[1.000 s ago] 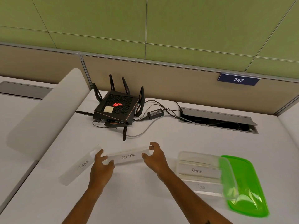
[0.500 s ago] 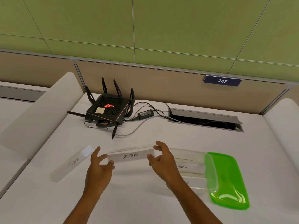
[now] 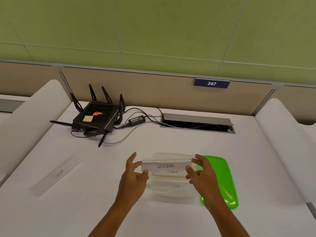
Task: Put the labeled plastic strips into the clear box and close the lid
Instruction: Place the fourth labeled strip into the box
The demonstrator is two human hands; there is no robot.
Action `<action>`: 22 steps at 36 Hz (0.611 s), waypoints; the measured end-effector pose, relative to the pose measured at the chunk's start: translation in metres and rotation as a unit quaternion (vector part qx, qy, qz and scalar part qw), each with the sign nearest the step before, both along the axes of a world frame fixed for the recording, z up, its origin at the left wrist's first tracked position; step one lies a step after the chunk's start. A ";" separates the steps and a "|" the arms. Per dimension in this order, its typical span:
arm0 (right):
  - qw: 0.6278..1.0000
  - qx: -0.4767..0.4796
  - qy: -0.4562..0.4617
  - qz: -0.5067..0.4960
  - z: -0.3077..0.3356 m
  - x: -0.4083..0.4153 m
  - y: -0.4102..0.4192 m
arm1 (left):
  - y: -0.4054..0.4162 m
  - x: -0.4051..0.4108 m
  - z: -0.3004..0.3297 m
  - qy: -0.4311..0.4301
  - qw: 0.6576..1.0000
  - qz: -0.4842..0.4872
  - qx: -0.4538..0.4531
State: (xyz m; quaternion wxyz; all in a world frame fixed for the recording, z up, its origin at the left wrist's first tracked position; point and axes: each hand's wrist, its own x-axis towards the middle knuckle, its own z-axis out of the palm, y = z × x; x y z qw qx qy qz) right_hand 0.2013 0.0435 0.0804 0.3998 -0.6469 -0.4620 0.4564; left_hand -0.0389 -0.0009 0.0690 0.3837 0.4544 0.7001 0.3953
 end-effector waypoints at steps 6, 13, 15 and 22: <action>1.000 -0.010 -0.015 -0.023 -0.013 0.030 -0.003 | 0.004 0.030 -0.005 0.005 0.999 -0.043 -0.024; 0.999 -0.043 -0.023 -0.008 -0.032 0.046 -0.004 | 0.007 0.042 -0.014 0.011 0.994 -0.075 -0.083; 0.998 -0.051 -0.027 -0.002 -0.036 0.048 -0.003 | 0.007 0.043 -0.016 0.016 0.992 -0.082 -0.095; 0.995 -0.078 -0.058 0.036 -0.045 0.053 0.000 | 0.012 0.044 -0.020 0.048 0.984 -0.105 -0.138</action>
